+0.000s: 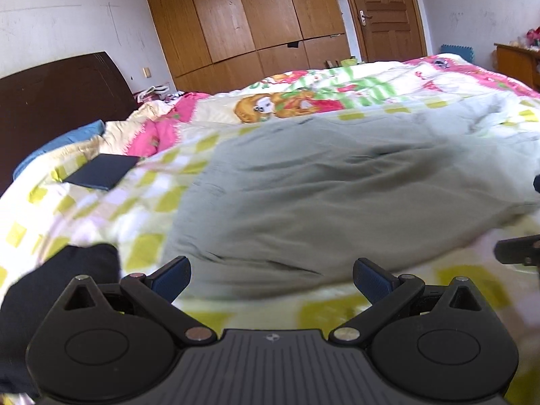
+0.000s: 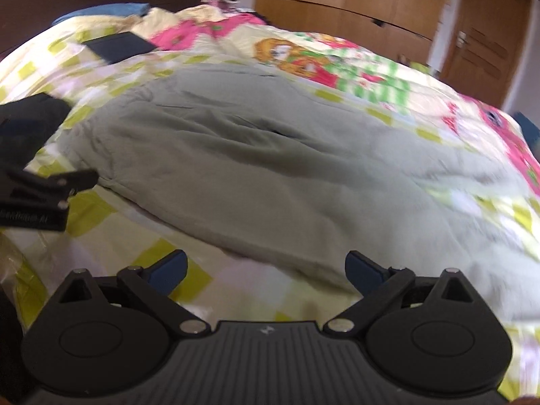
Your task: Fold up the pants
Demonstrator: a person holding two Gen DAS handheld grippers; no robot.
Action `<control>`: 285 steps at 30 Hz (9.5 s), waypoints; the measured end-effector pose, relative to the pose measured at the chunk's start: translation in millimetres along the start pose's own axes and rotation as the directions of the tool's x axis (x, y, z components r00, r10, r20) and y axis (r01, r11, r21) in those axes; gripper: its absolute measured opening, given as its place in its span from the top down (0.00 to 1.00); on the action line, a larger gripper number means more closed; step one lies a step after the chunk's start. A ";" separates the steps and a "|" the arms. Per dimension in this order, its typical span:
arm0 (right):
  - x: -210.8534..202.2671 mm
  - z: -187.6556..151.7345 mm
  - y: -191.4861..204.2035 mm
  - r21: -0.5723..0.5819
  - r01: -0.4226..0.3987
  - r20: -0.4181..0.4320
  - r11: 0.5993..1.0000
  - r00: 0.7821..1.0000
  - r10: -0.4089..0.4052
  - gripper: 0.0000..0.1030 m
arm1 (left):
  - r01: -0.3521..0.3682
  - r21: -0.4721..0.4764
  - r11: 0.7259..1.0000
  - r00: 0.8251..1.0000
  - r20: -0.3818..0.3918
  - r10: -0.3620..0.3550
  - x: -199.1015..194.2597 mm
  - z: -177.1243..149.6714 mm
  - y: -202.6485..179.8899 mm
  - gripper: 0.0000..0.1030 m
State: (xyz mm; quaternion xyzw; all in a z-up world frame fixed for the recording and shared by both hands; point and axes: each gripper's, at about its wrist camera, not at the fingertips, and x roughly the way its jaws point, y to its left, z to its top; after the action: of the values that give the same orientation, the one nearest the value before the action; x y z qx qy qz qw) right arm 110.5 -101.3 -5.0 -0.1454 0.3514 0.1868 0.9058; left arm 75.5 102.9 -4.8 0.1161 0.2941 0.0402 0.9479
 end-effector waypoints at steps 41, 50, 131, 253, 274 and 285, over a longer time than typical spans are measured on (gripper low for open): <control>29.8 34.8 54.6 -0.187 -0.259 -0.161 0.948 0.960 0.231 0.59 | 0.128 -0.055 0.990 0.974 -0.179 -0.136 28.3 -25.3 103.4 0.38; 70.3 48.7 101.3 -0.355 -0.255 -0.148 0.899 0.965 0.215 0.48 | 0.161 0.068 0.985 0.965 -0.222 -0.143 71.9 -17.0 84.4 0.25; 129.3 136.9 -203.9 0.038 -0.149 -0.067 0.988 0.986 0.151 0.55 | 0.218 0.277 0.936 0.973 -0.132 -0.187 127.2 111.3 22.5 0.34; 60.5 23.7 148.8 -0.723 -0.289 -0.117 0.627 0.946 0.301 0.85 | 0.289 0.147 0.946 0.948 -0.181 -0.262 23.1 -28.8 124.6 0.73; 35.7 51.0 -25.0 -0.104 -0.186 -0.071 0.977 0.981 0.179 0.60 | 0.327 0.204 0.923 0.940 -0.174 -0.295 10.5 -6.6 45.5 0.67; 154.0 110.8 -195.5 0.422 0.201 -0.135 0.884 0.978 -0.158 0.53 | 0.553 0.151 0.820 0.832 -0.040 -0.553 18.9 51.3 -72.3 0.61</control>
State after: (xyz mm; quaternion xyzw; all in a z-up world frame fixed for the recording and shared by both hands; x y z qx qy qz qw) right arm 366.4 -194.8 -6.8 0.0189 0.4124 0.0122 0.9107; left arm 120.8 25.5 8.2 0.0999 0.3148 -0.2598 0.9074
